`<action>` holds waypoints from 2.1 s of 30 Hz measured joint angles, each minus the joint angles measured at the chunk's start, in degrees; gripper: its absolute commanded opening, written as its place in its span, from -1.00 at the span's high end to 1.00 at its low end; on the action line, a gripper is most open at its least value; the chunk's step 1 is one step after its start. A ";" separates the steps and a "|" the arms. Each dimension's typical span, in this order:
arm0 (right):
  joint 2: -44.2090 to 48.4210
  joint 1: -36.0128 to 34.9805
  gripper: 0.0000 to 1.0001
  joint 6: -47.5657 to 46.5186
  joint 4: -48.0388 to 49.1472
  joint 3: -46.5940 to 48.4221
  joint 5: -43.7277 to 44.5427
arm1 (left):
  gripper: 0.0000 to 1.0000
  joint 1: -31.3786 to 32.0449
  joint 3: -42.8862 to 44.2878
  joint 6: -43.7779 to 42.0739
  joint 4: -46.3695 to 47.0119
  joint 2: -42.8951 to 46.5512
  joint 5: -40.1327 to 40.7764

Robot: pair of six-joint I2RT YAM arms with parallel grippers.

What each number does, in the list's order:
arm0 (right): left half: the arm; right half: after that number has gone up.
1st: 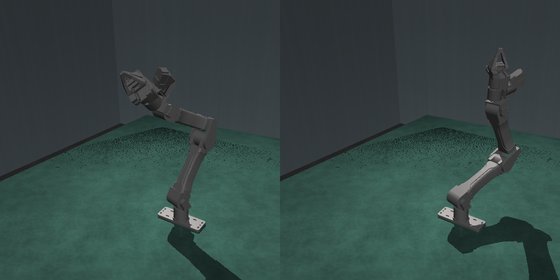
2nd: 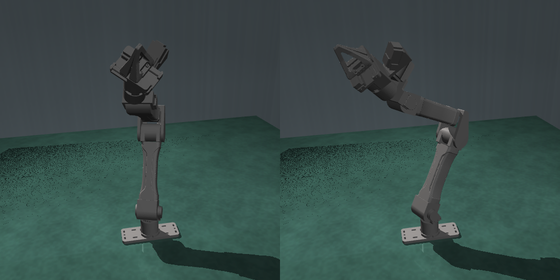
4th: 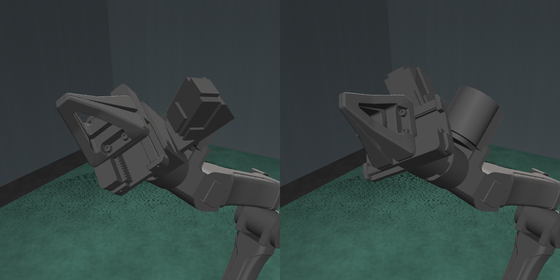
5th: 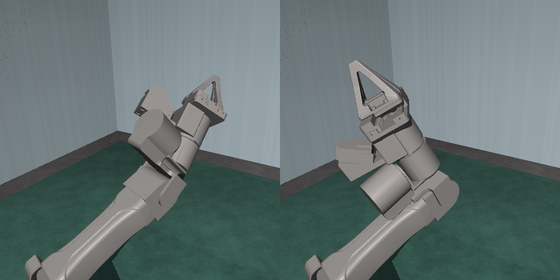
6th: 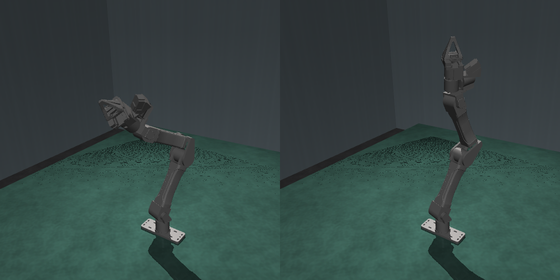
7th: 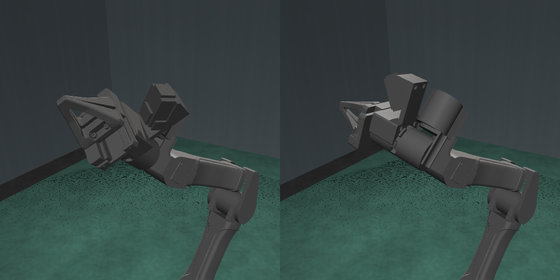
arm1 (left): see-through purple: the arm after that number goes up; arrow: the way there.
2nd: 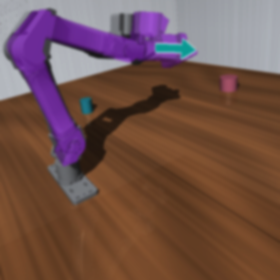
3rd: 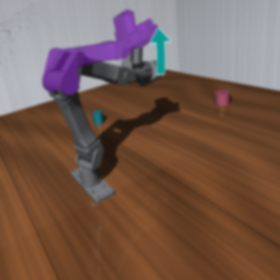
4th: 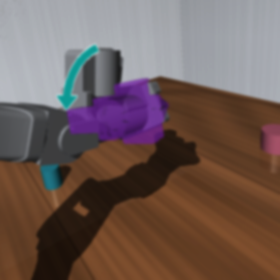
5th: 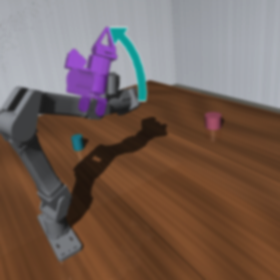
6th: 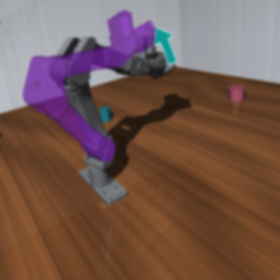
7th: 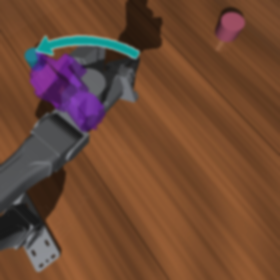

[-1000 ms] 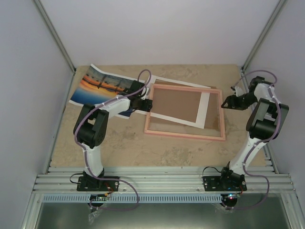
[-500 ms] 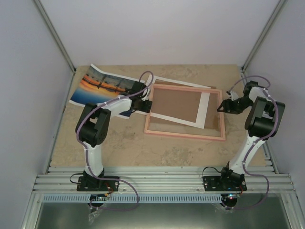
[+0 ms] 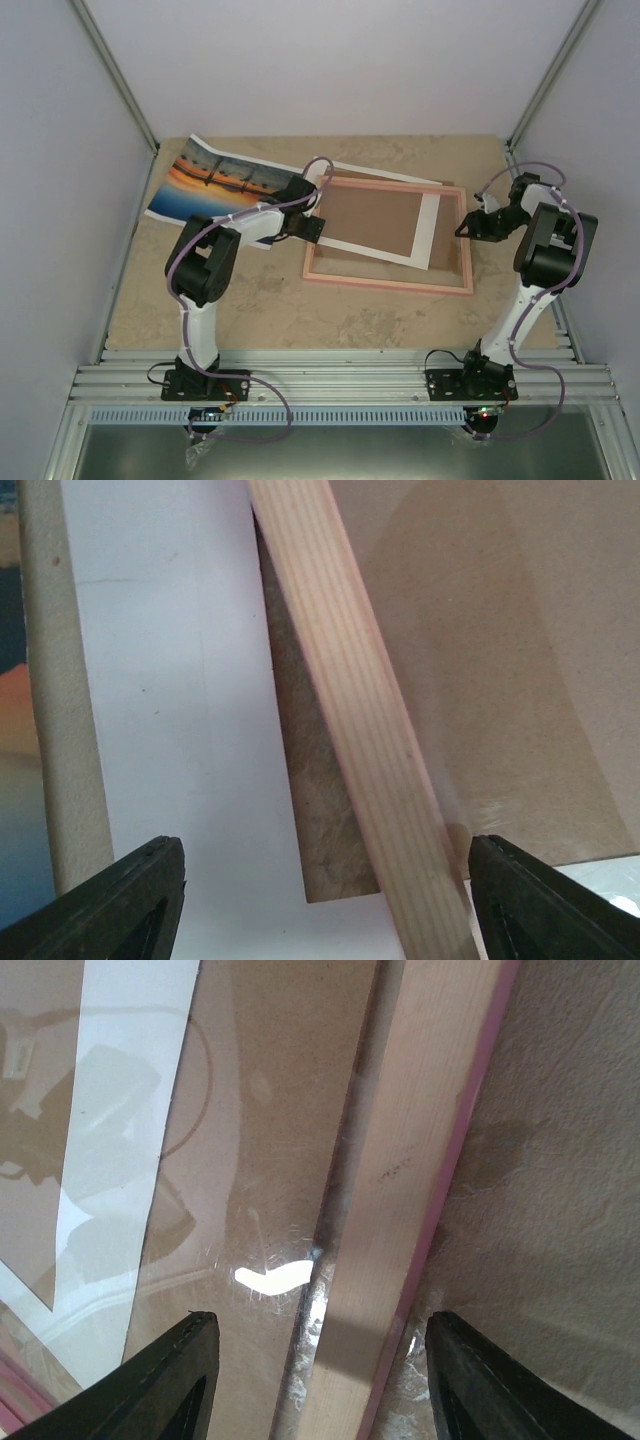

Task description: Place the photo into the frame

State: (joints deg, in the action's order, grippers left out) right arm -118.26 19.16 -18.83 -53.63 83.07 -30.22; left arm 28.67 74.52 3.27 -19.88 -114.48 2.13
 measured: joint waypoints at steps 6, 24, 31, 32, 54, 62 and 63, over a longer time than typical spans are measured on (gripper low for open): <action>0.00 0.31 -0.11 0.00 0.00 -0.02 0.00 | -0.66 0.59 0.55 -0.74 -0.70 -0.22 0.15; 0.35 1.68 -0.08 -1.99 0.02 2.21 -3.98 | -0.55 -14.58 20.52 -0.74 -1.95 -0.98 -26.21; 0.35 2.67 -0.07 -1.95 0.76 2.21 -4.35 | -0.34 -15.98 30.29 2.62 -2.01 -14.51 -32.76; 0.35 2.86 -0.07 -1.92 0.98 2.21 -4.46 | -0.29 -15.98 31.69 3.08 -2.12 -16.48 -33.35; 0.35 4.76 0.03 -1.88 3.10 0.55 -5.11 | 0.07 -18.53 45.31 10.93 0.00 -32.83 -38.88; -0.35 4.76 0.13 -0.87 4.44 0.46 -5.27 | 0.26 -18.47 45.29 12.66 0.15 -33.20 -40.96; -0.68 4.76 0.13 -0.66 4.66 0.44 -5.35 | 0.28 -18.45 45.27 12.98 0.15 -33.22 -41.31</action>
State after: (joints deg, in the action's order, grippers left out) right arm -118.93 23.92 -19.49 -48.97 83.50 -35.57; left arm 10.22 119.79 16.25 -19.73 -147.70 -39.18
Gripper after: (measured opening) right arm 0.442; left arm 0.392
